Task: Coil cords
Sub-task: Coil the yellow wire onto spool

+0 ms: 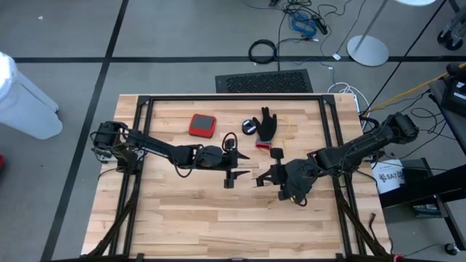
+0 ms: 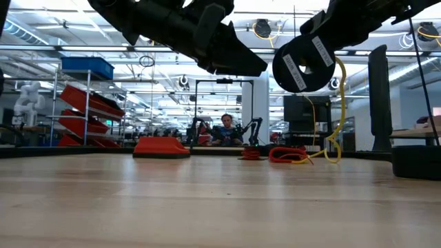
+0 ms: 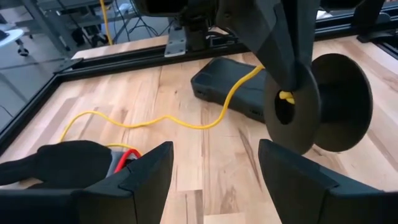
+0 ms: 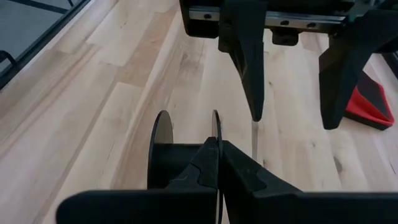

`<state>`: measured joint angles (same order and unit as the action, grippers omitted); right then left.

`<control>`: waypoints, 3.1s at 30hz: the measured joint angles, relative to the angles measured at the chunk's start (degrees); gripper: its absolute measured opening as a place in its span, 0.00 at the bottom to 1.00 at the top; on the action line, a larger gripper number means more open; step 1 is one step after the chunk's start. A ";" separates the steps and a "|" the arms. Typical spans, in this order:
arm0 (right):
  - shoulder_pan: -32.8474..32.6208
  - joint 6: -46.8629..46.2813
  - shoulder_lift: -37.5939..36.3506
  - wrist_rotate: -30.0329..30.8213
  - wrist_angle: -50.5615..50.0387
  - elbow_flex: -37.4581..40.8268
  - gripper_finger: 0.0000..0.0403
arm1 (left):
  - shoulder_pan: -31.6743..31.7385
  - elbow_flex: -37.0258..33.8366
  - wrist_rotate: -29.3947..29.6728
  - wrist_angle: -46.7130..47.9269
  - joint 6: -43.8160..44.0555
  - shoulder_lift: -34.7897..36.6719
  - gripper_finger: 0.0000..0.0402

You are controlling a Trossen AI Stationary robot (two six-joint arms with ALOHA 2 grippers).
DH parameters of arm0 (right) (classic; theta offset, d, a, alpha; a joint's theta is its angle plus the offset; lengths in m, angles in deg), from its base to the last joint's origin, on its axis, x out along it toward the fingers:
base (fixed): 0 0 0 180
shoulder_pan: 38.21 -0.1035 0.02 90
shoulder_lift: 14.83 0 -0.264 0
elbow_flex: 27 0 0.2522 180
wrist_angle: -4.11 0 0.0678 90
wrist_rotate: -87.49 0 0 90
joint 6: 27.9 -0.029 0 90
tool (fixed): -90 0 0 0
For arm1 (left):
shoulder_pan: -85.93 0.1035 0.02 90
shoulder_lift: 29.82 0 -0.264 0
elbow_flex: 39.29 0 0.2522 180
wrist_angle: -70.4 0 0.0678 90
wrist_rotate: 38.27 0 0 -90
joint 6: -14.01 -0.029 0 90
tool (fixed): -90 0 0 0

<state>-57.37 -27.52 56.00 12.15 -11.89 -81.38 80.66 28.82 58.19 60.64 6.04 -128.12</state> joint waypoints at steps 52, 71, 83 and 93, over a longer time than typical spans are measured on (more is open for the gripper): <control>0.00 0.28 0.00 0.20 0.72 0.00 0.00 | 0.00 0.07 0.05 -1.26 0.04 0.00 0.61; 0.07 2.27 0.00 -0.02 0.96 0.00 0.00 | 0.48 0.07 -4.61 -3.98 6.52 0.02 0.61; 1.78 5.52 -0.02 0.34 7.30 -0.02 0.00 | 0.87 0.07 -6.63 -4.89 9.11 0.02 0.61; 3.23 4.68 -0.02 0.35 6.40 -0.03 0.00 | 0.90 0.68 -1.41 -5.31 7.20 0.13 0.42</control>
<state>-54.13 -22.84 55.98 12.50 -5.50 -81.41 81.55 29.50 56.78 55.32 13.24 -127.99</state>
